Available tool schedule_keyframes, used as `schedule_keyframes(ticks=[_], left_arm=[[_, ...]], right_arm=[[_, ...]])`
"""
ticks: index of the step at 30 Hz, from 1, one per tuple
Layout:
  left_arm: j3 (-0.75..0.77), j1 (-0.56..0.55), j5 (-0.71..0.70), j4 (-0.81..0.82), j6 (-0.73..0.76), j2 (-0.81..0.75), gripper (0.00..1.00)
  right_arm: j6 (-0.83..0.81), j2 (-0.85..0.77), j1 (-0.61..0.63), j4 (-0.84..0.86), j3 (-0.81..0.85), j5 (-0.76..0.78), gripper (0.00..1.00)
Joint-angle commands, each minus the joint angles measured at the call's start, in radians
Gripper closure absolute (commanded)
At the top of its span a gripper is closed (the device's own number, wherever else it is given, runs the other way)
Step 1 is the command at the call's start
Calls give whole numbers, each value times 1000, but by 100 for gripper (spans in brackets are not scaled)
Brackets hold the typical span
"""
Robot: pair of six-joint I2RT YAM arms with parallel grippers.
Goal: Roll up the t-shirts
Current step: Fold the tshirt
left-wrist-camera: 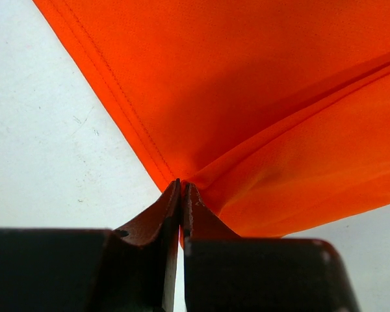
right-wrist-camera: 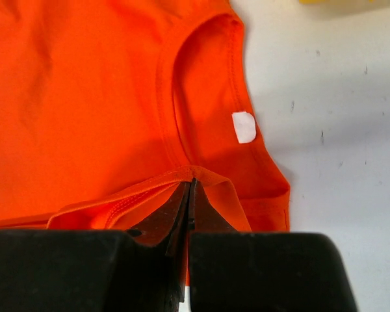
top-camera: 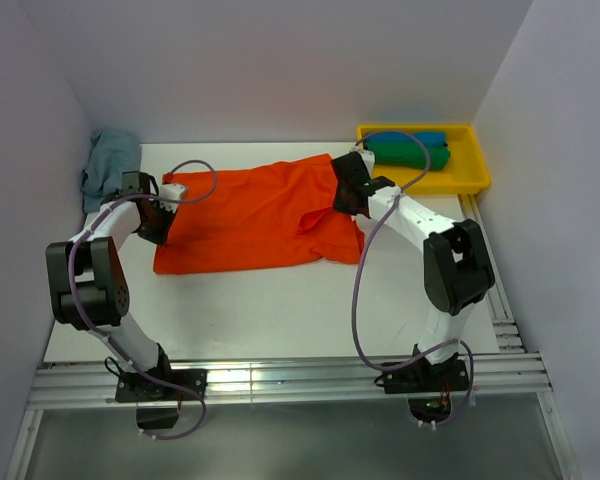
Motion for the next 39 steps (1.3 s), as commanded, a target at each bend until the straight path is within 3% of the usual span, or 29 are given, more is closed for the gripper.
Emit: schedule_keyframes(ticks=[1,11,21,26,33,39], left_arm=[[37,4,-7,25,-19,-3,91],[45,5,-7,34,-21,13,91],[36,4,-37,82,-39,25,87],[17,4,-63,128,-39,11,73],[20,4,-82,191,-58,3,62],[47,5,-53,145,-52,3,47]], right_arm=[[-44,-3,-9,13,71,6,100],[-124,117,-9,-70,232,-5,100],[-135,188,-7,-76,256,7,100],[-129,198,-9,-65,244,6,100],[-121,197,-7,-65,239,27,100],[-107,215,-15,-85,265,40,100]])
